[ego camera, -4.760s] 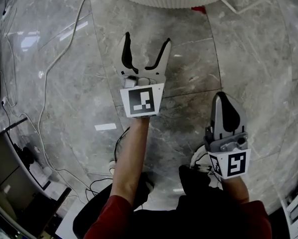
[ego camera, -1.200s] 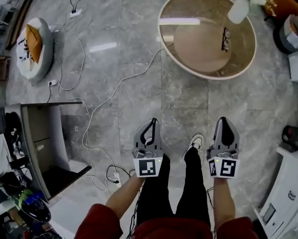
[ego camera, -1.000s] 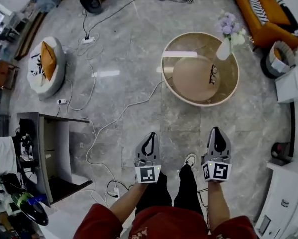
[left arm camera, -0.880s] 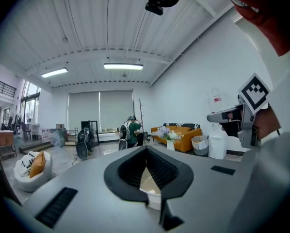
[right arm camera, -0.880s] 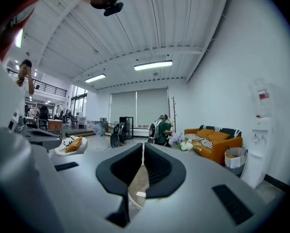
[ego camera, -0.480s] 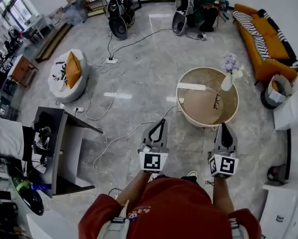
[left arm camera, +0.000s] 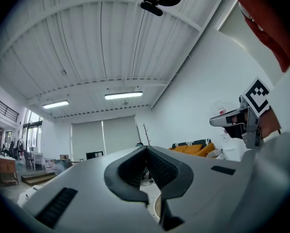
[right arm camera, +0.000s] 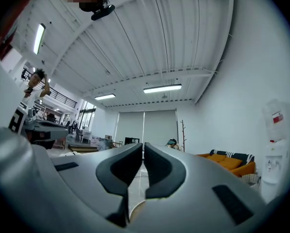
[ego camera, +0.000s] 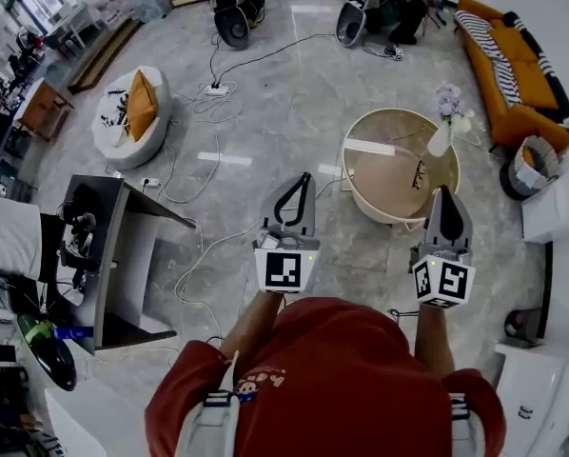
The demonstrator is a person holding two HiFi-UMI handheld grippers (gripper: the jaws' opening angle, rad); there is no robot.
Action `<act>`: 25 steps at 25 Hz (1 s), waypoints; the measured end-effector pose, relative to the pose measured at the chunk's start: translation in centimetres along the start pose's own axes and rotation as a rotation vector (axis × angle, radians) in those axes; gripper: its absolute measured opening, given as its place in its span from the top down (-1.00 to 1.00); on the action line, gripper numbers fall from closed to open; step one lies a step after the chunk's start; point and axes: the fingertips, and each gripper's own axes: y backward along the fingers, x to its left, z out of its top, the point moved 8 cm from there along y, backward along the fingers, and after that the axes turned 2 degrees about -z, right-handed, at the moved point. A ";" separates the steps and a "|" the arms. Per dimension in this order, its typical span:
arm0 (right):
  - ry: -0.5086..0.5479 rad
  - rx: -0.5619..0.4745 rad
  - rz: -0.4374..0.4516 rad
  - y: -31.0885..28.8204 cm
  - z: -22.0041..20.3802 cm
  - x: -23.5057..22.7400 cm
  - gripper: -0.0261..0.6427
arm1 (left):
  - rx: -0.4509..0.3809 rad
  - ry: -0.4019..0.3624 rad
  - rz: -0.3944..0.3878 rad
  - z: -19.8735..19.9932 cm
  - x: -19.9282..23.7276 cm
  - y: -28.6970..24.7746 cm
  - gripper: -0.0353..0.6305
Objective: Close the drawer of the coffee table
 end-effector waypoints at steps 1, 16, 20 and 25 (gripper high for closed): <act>0.003 0.000 0.006 -0.1 -0.1 0.1 0.84 | 0.002 0.003 0.005 0.0 0.1 0.0 0.85; 0.013 0.008 0.035 0.6 -0.3 0.8 0.84 | 0.015 -0.011 0.010 -0.2 -0.3 0.7 0.85; 0.006 0.018 0.031 1.1 -0.8 0.7 0.84 | 0.024 0.000 0.009 -0.7 -0.9 1.1 0.85; 0.001 0.017 0.031 1.6 -0.7 0.9 0.84 | 0.028 0.005 0.009 -0.8 -1.2 1.6 0.85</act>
